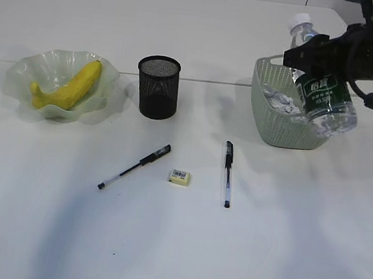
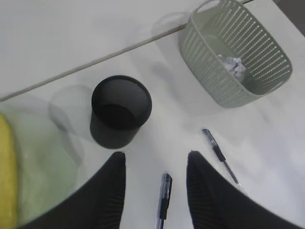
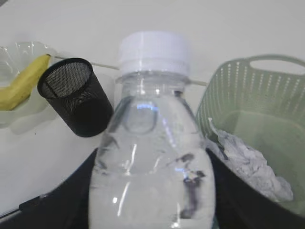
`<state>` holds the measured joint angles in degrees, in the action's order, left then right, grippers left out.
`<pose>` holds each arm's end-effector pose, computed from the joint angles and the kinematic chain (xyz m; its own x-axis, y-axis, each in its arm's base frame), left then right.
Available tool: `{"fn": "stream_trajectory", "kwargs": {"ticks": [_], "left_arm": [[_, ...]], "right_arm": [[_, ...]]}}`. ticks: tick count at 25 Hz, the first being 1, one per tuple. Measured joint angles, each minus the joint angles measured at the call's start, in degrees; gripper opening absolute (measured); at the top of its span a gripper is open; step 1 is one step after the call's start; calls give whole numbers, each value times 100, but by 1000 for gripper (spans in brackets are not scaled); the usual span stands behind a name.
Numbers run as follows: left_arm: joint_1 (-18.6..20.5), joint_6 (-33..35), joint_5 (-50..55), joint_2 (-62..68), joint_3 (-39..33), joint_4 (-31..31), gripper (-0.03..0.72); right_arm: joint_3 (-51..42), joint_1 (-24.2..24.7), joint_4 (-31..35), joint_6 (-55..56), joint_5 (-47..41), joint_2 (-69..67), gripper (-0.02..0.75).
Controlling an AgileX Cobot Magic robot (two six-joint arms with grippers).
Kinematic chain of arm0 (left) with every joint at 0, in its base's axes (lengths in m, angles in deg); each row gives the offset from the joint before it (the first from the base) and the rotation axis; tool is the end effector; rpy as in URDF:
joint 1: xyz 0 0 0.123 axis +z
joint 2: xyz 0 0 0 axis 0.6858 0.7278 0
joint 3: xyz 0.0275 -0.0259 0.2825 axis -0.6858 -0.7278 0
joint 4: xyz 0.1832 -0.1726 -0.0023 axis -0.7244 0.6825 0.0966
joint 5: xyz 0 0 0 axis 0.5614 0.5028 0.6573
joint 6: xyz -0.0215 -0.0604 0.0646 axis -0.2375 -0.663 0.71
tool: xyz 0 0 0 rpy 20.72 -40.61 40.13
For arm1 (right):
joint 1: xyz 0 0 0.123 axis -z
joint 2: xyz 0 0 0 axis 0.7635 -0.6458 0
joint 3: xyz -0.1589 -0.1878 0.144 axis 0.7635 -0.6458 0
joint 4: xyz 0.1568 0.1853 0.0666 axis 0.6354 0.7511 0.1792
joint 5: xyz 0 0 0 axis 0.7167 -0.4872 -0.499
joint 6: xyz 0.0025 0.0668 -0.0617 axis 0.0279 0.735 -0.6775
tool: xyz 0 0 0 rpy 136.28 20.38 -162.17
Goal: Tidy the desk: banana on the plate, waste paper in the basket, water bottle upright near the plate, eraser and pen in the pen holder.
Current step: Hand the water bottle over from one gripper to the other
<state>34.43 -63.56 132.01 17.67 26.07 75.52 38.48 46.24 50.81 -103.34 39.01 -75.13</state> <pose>0.4156 -0.1068 0.3568 -0.6841 0.1602 -0.7116 0.4910 0.8226 -0.2869 0.3792 0.0606 0.2644 -0.4741 -0.0909 -0.8758 -0.4406 0.8857 0.1466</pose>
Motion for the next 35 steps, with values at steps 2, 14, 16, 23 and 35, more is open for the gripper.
{"fn": "stream_trajectory", "kwargs": {"ticks": [2,14,16,23,35], "left_arm": [[0,221,-93,0,0,184,294],[0,2730,-217,8,0,2154,274],[0,3121,-147,8,0,2555,272],[0,4108,175,8,0,3300,269],[637,4786,944,-347,0,4160,258]], "right_arm": [[115,0,0,0,-79,0,382],[1157,0,-103,-115,-1659,0,382],[1372,0,-124,-132,-1909,0,382],[1906,0,-187,-142,-2595,0,382],[1930,0,-323,-162,-3129,0,382]]}}
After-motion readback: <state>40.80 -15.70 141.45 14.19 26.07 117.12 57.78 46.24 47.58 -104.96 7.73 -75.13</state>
